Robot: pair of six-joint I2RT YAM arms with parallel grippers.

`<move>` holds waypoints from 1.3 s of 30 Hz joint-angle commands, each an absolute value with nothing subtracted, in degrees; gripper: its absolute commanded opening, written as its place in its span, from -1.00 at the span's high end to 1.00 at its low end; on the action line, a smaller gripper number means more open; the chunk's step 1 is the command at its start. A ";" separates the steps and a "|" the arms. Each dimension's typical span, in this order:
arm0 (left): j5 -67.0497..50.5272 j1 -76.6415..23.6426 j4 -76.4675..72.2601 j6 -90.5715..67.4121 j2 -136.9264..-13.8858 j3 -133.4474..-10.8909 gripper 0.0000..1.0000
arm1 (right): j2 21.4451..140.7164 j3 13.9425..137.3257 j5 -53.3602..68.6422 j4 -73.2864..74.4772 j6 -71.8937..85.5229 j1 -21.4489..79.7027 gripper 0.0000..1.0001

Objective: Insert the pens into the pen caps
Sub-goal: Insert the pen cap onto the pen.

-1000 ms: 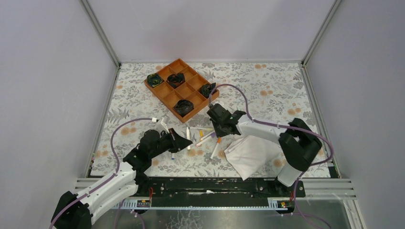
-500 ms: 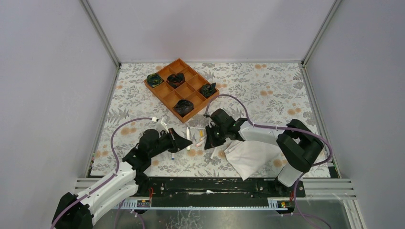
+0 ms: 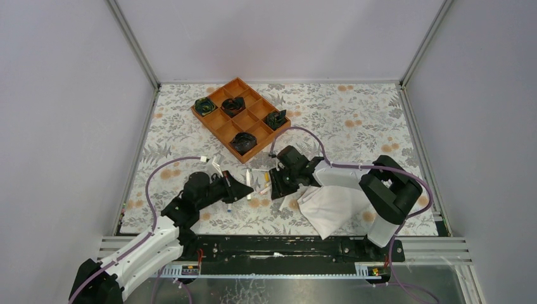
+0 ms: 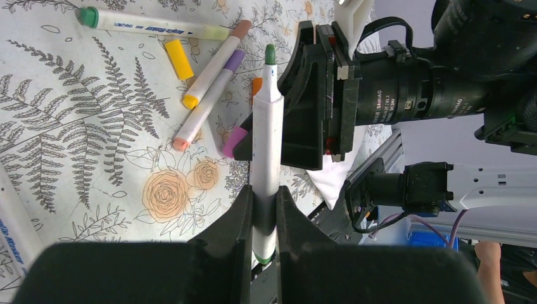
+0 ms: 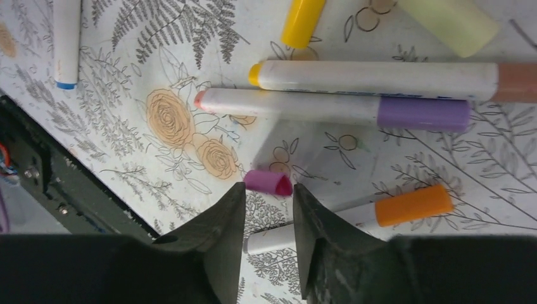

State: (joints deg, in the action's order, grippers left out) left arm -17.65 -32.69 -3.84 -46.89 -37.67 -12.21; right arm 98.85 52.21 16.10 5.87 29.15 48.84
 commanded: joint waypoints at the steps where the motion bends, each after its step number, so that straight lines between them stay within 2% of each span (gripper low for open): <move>1: -18.22 -32.24 -2.87 -45.68 -36.17 -13.71 1.00 | 96.82 54.01 10.03 10.35 25.78 48.82 0.15; 7: -18.35 -32.09 -2.85 -45.75 -35.88 -13.73 1.00 | 95.59 55.34 8.97 12.47 21.95 48.79 -0.03; 23: -18.53 -31.97 -3.64 -46.58 -35.76 -12.88 1.00 | 99.84 61.13 21.31 8.25 12.72 49.36 -0.04; 31: -18.80 -31.99 -3.63 -46.49 -35.88 -12.83 1.00 | 103.12 63.15 21.38 9.82 10.54 49.73 -0.04; 39: -18.83 -31.89 -3.76 -46.41 -35.76 -12.59 1.00 | 101.42 59.10 20.97 11.16 11.05 50.33 -0.06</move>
State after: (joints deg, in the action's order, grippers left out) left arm -17.78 -32.32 -2.68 -46.74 -36.18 -12.21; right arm 103.53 60.55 20.34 10.24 11.88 49.43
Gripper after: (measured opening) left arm 0.078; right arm 0.527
